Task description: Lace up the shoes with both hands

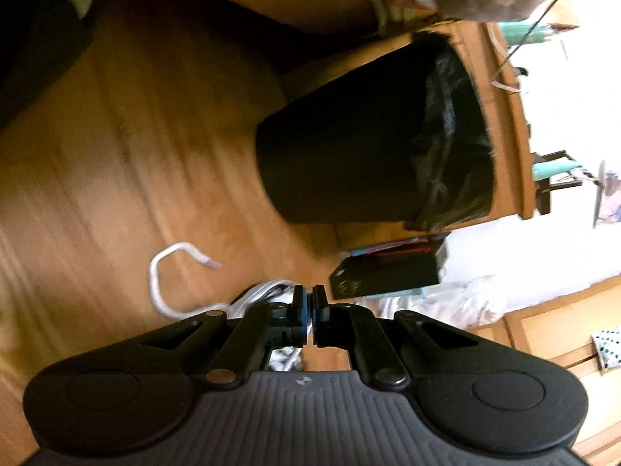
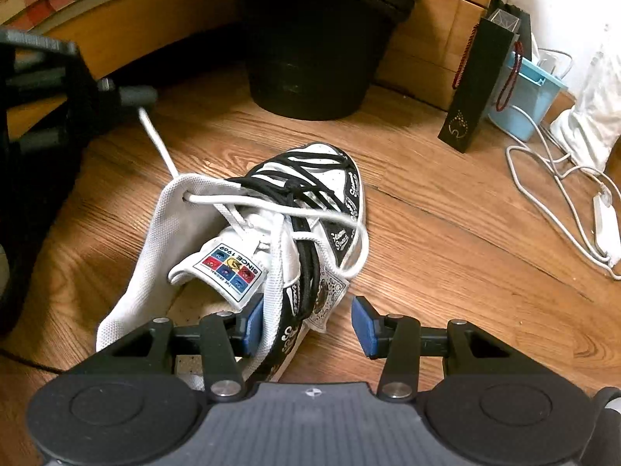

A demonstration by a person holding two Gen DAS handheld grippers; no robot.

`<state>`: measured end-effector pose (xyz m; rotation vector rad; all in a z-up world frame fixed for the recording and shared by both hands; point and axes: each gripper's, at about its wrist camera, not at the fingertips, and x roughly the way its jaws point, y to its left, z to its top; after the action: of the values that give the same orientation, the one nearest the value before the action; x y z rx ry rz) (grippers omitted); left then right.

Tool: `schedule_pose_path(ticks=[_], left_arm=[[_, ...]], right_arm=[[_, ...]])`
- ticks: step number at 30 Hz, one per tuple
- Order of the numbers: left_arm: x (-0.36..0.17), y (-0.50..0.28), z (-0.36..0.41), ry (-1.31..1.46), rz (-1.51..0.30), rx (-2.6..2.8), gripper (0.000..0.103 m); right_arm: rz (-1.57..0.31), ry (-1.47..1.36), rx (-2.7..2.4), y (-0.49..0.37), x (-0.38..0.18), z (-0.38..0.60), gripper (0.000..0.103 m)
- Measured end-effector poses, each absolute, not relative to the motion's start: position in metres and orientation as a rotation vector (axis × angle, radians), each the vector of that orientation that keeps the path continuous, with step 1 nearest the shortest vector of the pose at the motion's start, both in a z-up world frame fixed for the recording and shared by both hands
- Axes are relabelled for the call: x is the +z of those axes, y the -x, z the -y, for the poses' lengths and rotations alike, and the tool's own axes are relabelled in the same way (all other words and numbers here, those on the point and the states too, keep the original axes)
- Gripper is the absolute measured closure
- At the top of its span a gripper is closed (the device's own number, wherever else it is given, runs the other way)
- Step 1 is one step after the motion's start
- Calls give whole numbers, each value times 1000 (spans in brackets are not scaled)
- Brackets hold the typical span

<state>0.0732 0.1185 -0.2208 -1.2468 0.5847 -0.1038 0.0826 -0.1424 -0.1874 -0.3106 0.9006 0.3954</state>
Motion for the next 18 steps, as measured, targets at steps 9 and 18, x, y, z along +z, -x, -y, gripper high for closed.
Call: schedule_pose_path(ticks=[9,18], left_arm=[[-179,-74,-148,1306,-463,-117,101],[-138,-70,-142,1362,-375,-195,101]], right_arm=[[-884,333,402,-80,-187,141,53],[-868,387,416,-79,-187,139,53]])
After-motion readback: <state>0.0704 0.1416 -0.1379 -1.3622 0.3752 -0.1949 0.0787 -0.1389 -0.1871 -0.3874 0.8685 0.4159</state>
